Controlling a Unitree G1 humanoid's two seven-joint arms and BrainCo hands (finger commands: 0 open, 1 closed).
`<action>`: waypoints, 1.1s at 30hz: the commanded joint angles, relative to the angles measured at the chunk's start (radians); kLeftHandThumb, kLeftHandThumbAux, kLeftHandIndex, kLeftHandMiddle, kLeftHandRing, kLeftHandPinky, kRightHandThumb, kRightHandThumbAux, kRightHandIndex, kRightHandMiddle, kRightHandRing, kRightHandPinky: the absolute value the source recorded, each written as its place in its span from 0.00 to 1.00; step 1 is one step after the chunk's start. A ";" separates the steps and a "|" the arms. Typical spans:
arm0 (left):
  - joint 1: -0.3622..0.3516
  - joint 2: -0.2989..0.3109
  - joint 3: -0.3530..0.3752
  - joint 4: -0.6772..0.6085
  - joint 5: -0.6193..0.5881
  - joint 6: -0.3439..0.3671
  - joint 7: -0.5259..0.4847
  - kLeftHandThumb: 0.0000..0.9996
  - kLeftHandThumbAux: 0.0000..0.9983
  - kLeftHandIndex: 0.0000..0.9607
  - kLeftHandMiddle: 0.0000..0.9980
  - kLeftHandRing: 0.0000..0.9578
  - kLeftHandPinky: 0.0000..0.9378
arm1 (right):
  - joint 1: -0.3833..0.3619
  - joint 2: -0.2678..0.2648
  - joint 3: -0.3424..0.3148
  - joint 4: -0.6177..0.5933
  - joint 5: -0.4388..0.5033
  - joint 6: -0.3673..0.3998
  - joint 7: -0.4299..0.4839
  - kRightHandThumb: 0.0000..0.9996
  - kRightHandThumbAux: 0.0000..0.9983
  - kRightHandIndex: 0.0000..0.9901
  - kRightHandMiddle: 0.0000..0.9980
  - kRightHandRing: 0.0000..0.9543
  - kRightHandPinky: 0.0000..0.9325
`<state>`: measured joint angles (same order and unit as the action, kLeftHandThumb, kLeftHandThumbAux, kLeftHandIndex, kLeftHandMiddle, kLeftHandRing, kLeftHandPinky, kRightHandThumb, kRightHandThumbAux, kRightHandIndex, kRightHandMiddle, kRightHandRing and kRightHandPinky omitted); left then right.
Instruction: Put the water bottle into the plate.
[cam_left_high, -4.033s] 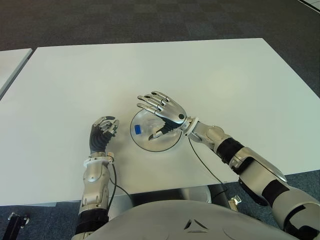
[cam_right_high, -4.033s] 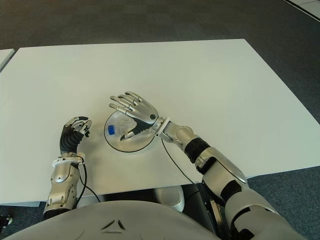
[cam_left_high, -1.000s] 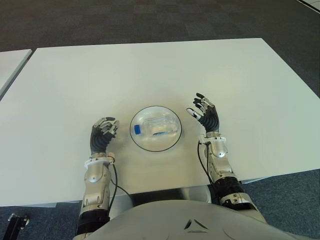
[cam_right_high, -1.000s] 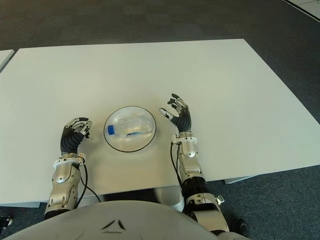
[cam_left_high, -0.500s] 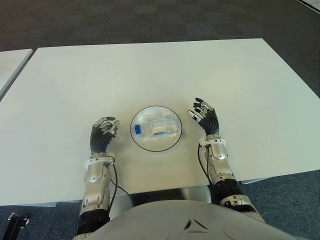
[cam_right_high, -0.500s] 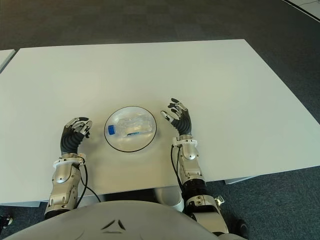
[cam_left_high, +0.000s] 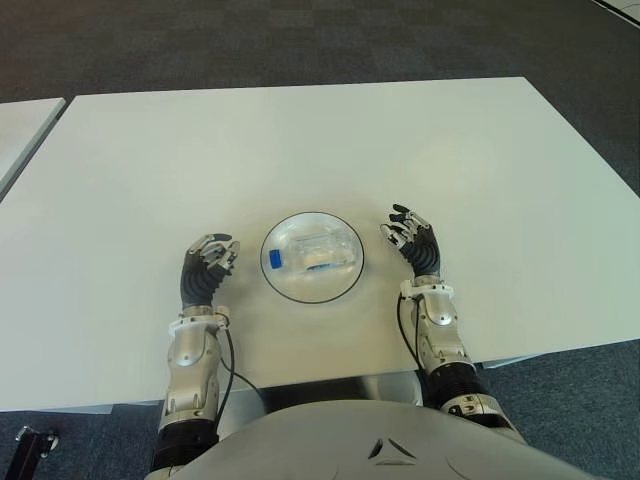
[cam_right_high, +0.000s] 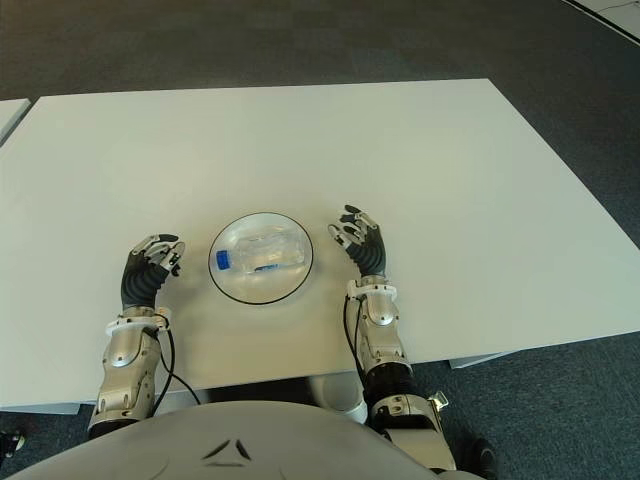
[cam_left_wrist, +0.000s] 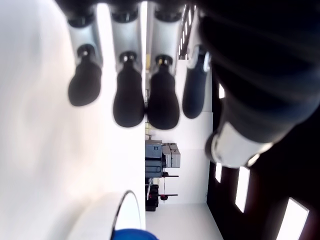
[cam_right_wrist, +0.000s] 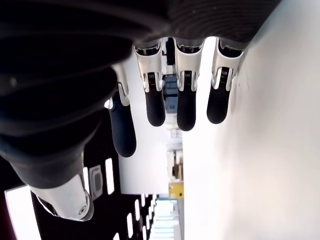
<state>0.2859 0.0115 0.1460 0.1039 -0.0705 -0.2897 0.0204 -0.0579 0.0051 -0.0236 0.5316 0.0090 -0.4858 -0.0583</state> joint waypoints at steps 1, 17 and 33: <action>0.002 0.002 0.006 0.017 -0.015 0.001 -0.016 0.70 0.72 0.45 0.74 0.75 0.77 | 0.023 0.013 -0.014 0.020 0.008 0.019 -0.004 0.71 0.73 0.43 0.51 0.53 0.57; -0.004 0.010 0.006 0.028 -0.016 -0.001 -0.027 0.70 0.72 0.45 0.73 0.75 0.77 | 0.044 0.026 -0.025 -0.010 0.000 0.022 -0.005 0.70 0.73 0.43 0.50 0.52 0.57; -0.010 0.015 0.003 0.030 -0.005 -0.008 -0.020 0.70 0.72 0.45 0.73 0.75 0.76 | 0.046 0.024 -0.018 -0.035 -0.017 0.045 -0.012 0.70 0.73 0.43 0.50 0.52 0.56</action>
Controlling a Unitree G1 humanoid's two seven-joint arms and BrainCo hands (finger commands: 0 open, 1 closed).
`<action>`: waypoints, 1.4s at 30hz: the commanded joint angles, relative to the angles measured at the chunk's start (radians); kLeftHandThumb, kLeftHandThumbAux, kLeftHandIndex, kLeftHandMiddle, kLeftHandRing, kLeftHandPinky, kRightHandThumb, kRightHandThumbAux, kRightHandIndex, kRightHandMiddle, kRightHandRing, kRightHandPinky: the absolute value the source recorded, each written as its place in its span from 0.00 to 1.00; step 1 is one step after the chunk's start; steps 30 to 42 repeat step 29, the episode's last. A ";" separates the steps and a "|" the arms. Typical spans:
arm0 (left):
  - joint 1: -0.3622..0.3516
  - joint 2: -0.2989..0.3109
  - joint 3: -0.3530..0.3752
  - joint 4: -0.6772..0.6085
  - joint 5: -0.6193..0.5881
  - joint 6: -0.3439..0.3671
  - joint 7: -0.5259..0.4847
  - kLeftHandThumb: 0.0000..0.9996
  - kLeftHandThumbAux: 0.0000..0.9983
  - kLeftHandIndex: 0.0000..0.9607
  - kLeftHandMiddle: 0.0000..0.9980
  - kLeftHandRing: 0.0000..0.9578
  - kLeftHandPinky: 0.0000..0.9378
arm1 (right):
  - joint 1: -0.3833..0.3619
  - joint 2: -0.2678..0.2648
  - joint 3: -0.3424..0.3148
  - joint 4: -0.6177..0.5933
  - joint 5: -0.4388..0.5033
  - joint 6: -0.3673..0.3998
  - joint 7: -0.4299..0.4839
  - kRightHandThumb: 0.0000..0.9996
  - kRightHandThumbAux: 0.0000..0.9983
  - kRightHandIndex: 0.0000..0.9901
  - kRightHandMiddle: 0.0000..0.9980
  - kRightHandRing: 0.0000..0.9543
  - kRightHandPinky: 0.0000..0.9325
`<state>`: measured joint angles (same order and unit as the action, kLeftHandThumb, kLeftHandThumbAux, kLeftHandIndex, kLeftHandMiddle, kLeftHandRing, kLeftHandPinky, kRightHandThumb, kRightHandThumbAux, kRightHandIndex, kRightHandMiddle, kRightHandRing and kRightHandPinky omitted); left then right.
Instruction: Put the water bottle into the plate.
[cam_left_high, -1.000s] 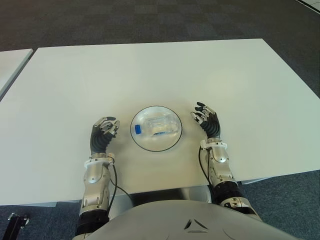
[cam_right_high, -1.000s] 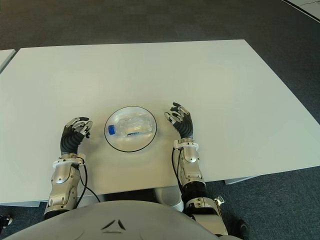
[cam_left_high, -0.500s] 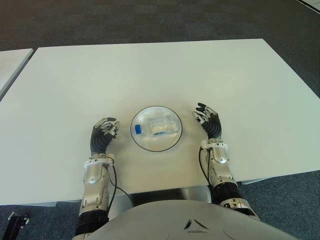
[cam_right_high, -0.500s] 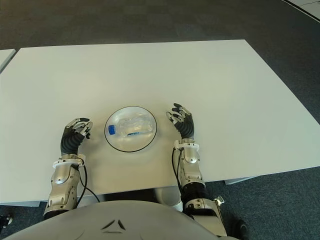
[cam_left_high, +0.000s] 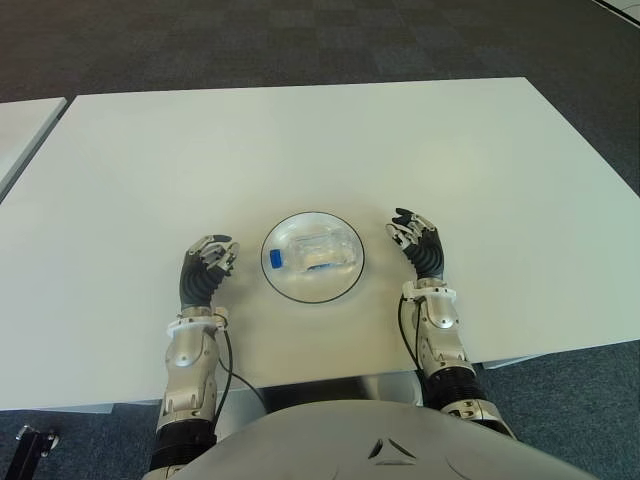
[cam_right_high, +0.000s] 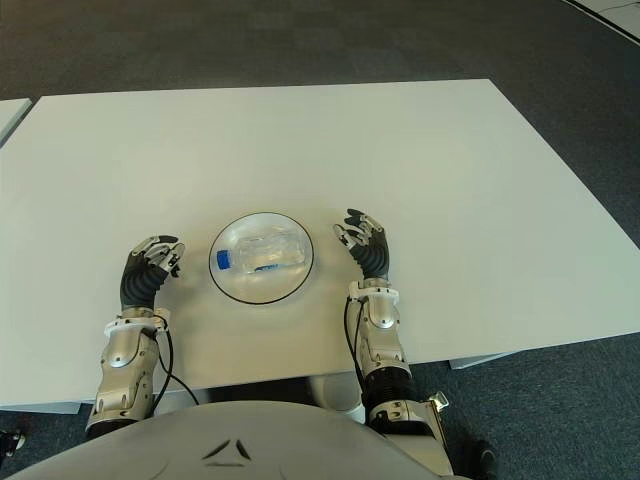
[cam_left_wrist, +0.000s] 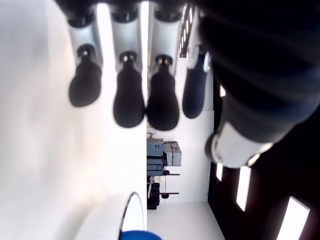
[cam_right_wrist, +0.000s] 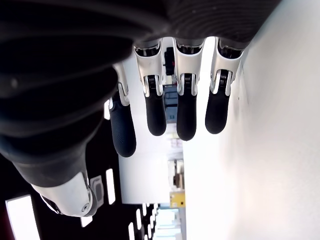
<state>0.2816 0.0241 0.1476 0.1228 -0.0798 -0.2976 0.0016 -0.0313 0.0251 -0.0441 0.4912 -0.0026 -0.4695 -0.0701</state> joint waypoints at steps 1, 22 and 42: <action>-0.005 0.003 0.001 0.011 0.005 0.001 -0.001 0.70 0.72 0.45 0.73 0.75 0.76 | 0.020 0.004 0.003 0.005 -0.005 0.029 0.001 0.70 0.73 0.43 0.50 0.52 0.56; -0.004 0.003 0.000 0.012 0.000 -0.003 -0.008 0.70 0.72 0.45 0.74 0.75 0.77 | 0.025 0.005 0.003 0.001 0.001 0.018 0.018 0.70 0.73 0.43 0.50 0.52 0.56; -0.005 0.003 -0.001 0.016 0.000 -0.012 -0.009 0.70 0.72 0.45 0.74 0.76 0.78 | 0.024 0.007 0.002 0.000 0.001 0.028 0.014 0.70 0.73 0.43 0.50 0.51 0.56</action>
